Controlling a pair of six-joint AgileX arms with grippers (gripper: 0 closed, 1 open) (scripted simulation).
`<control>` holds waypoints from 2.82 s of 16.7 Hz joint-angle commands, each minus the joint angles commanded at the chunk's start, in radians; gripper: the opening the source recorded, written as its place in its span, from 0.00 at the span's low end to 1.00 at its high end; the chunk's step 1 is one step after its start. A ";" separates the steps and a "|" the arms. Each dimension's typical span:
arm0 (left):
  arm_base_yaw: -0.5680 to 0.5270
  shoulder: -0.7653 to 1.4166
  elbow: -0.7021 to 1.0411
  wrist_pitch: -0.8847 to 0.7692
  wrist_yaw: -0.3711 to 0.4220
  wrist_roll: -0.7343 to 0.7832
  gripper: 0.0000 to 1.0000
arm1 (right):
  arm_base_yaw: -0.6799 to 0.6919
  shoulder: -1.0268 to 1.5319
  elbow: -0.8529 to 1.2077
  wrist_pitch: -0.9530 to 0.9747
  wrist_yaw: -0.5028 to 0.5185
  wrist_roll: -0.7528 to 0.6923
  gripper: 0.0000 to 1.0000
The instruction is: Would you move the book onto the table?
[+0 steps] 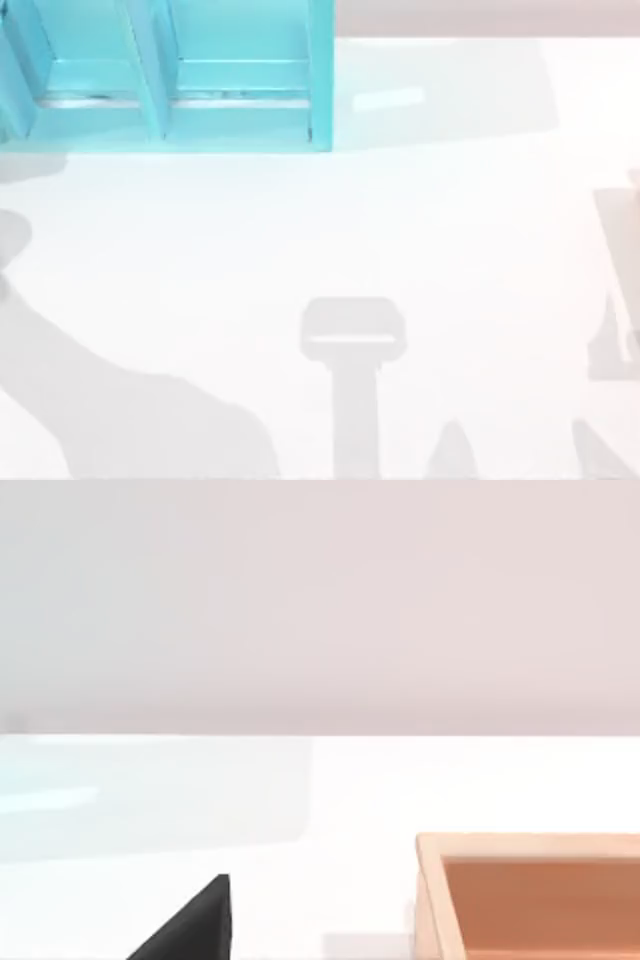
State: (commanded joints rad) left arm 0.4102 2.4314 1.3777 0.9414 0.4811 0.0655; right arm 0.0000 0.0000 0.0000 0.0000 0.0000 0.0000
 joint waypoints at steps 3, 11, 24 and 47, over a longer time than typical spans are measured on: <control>0.000 0.000 0.000 0.000 0.000 0.000 0.55 | 0.000 0.000 0.000 0.000 0.000 0.000 1.00; 0.000 0.000 0.000 0.000 0.000 0.000 0.00 | 0.000 0.000 0.000 0.000 0.000 0.000 1.00; 0.039 -0.115 -0.061 -0.070 0.031 0.008 0.00 | 0.000 0.000 0.000 0.000 0.000 0.000 1.00; 0.251 -1.001 -0.457 -0.559 0.228 -0.002 0.00 | 0.000 0.000 0.000 0.000 0.000 0.000 1.00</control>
State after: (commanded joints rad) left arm 0.6610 1.4308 0.9208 0.3824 0.7091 0.0638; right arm 0.0000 0.0000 0.0000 0.0000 0.0000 0.0000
